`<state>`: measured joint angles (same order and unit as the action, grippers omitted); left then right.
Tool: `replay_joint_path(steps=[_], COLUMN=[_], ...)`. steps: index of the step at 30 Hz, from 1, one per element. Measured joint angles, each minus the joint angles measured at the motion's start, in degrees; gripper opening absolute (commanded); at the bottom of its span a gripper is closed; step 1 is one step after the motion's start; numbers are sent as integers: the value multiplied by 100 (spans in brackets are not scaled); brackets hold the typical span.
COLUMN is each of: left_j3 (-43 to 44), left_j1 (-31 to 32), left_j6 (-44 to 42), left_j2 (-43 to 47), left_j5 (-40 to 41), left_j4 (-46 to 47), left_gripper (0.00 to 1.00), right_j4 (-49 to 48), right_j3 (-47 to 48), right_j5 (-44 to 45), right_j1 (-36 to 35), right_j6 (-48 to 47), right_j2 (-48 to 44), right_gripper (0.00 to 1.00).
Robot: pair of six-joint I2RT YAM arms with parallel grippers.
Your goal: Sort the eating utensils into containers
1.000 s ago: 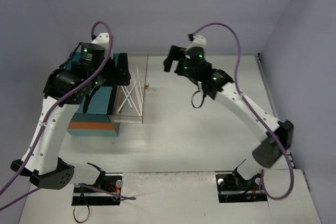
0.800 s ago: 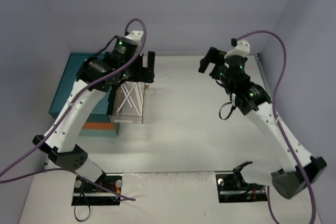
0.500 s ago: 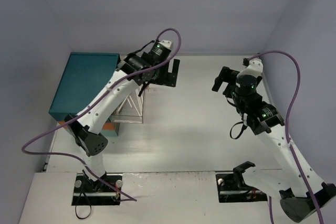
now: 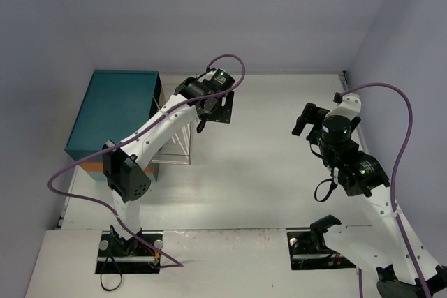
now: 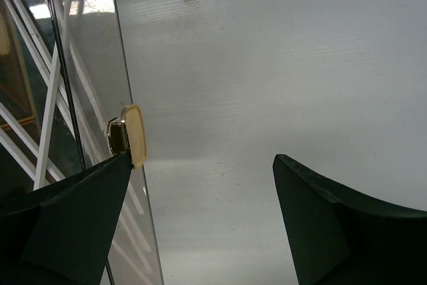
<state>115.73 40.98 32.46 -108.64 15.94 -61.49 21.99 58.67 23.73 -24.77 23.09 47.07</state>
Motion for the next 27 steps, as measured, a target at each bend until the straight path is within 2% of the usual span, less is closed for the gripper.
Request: replay_joint_path(steps=[7,16,23,27], left_j3=[-445,-738,-770,-771], left_j1=[-146,-782,-1227,-1248], left_j6=[65,-105,-241,-269], left_j2=[363,579,651,651], left_j5=[503,1289,1429,1421], left_j4=[33,-295,-319,-300], left_gripper=[86,86,86,86], right_j4=[52,56,56,56], right_j3=[-43,-43,-43,-43], right_j5=[53,54,54,54], right_j1=[2,4,4,4], right_j6=[-2,-2,-4,-4], right_j2=[103,418,412,384], right_gripper=[100,100,100,100])
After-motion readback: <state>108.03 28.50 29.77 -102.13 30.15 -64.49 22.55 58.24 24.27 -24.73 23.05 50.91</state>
